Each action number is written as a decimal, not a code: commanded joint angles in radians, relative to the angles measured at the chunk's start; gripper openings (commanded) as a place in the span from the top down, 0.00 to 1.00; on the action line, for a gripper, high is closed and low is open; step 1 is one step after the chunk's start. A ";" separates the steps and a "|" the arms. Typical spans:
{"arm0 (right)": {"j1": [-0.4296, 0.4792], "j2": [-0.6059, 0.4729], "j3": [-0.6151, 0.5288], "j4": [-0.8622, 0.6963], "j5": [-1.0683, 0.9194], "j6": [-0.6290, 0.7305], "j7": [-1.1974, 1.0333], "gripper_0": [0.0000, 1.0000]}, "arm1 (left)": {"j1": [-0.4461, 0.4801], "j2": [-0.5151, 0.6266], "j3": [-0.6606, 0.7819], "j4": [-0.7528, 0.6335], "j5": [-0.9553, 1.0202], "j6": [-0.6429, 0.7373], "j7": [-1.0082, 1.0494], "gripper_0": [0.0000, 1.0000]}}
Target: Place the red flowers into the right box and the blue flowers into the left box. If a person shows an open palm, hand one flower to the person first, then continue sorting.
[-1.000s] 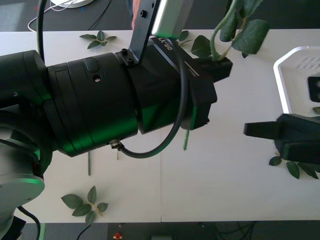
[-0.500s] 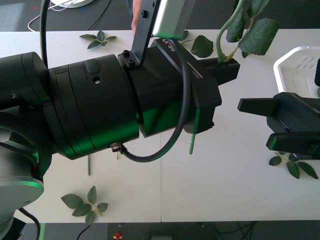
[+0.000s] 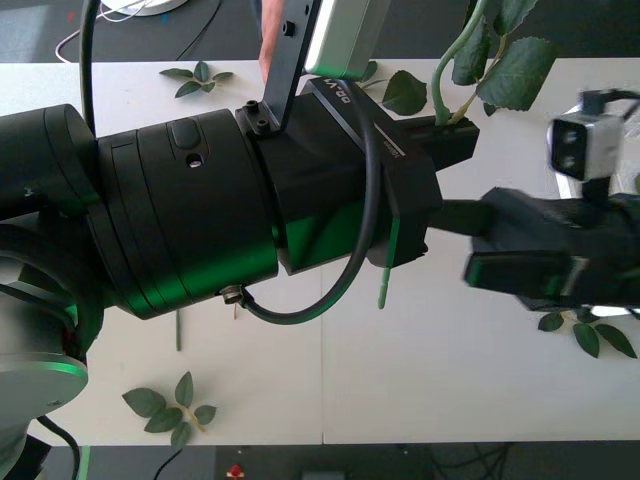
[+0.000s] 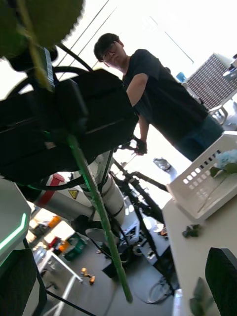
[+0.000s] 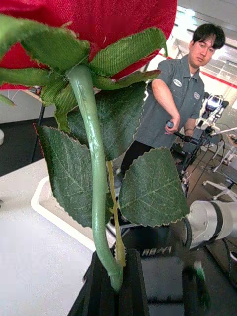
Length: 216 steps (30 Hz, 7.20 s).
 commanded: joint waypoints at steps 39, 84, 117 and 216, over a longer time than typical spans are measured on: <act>-0.125 0.057 0.131 -0.091 -0.016 -0.138 0.031 1.00 | 0.015 0.025 -0.017 -0.007 -0.001 -0.017 -0.047 1.00; 0.073 -0.027 -0.131 -0.072 -0.016 -0.267 0.031 1.00 | 0.015 0.025 -0.017 -0.007 -0.001 -0.017 -0.047 0.00; -0.714 0.121 0.407 0.330 0.230 -1.139 0.031 1.00 | 0.015 0.025 -0.017 -0.007 -0.001 -0.017 -0.047 0.00; 0.182 -0.164 -0.643 0.221 0.262 0.309 0.031 0.00 | -0.286 0.280 -0.181 1.209 -0.243 0.368 0.501 0.00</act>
